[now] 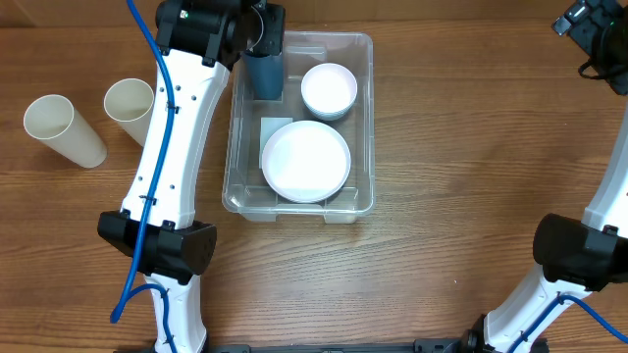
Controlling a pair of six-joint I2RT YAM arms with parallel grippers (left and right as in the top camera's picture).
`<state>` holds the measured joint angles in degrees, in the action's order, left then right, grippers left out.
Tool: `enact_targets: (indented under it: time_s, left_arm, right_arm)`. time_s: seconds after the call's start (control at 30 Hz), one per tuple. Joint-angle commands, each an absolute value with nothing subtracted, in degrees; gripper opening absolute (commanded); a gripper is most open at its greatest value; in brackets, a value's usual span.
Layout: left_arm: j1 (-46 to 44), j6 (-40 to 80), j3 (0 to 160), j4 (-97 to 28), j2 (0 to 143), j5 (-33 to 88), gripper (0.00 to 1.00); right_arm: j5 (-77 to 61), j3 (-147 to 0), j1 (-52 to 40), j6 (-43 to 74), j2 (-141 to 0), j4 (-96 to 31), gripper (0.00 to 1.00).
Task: Pack container
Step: 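Lower the second blue cup into the first blue cup in the container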
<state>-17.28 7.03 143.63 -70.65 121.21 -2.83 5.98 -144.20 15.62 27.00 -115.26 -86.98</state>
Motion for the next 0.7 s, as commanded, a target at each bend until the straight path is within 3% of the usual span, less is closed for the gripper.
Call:
enact_targets:
  time_s: [0.0, 0.4, 0.57, 0.67]
  left_arm:
    - [-17.7, 5.7, 144.9, -70.2, 121.6, -3.4, 0.04]
    - [-17.7, 5.8, 144.9, -72.5, 121.6, -3.6, 0.04]
    - [-17.7, 5.7, 144.9, -71.7, 121.6, -3.6, 0.41]
    - [-17.7, 5.7, 144.9, -71.7, 121.6, -3.6, 0.44]
  right_arm:
    - [6.4, -144.6, 15.5, 27.2, -115.0, -86.7, 1.0]
    - [6.4, -144.6, 15.5, 27.2, -115.0, -86.7, 1.0]
    - [6.4, -144.6, 15.5, 27.2, -115.0, -86.7, 1.0]
    - [6.4, -144.6, 15.5, 27.2, -115.0, -86.7, 1.0]
